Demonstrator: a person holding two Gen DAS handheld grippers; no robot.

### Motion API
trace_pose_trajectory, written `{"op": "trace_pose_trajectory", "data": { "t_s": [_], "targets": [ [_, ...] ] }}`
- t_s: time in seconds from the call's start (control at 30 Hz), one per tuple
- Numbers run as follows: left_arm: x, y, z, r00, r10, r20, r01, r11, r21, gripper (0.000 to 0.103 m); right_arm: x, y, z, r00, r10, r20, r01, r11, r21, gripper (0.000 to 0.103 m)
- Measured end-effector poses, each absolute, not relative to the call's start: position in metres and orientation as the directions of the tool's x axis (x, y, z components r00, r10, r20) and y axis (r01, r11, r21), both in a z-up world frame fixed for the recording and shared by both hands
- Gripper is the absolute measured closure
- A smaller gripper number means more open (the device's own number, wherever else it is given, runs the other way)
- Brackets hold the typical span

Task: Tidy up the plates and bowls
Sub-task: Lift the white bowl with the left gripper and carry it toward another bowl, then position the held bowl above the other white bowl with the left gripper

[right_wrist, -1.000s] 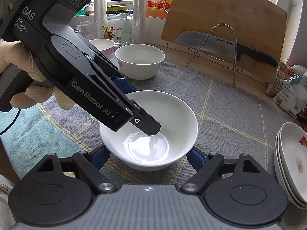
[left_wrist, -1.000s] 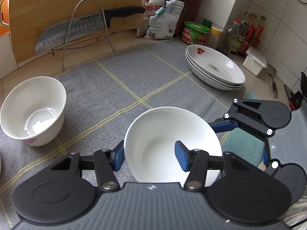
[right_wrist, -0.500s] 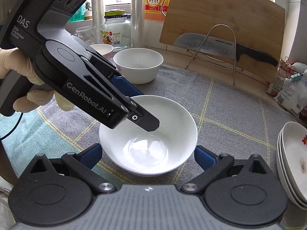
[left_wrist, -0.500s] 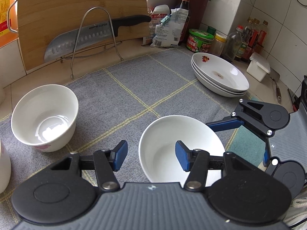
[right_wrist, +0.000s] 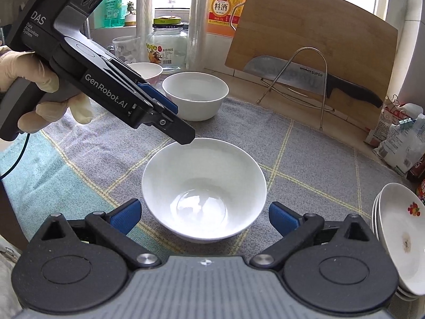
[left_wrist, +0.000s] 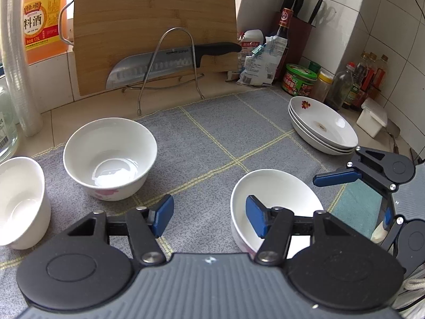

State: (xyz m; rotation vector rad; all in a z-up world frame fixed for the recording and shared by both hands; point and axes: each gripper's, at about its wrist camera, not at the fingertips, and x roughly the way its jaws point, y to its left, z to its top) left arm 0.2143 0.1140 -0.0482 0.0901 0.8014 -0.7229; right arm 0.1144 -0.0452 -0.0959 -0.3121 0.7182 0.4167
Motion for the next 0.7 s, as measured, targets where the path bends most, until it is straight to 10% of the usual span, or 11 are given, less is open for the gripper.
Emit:
{"op": "trace_pose_trajectory", "data": {
  "t_s": [0.7],
  "targets": [
    [0.204, 0.166, -0.026, 0.609, -0.496, -0.620, 0.536, 0.832, -0.139, 0.035, 0.140, 0.003, -0.063, 0.724, 0.301, -0.621, -0.525, 0.824, -0.213, 0.000]
  ]
}}
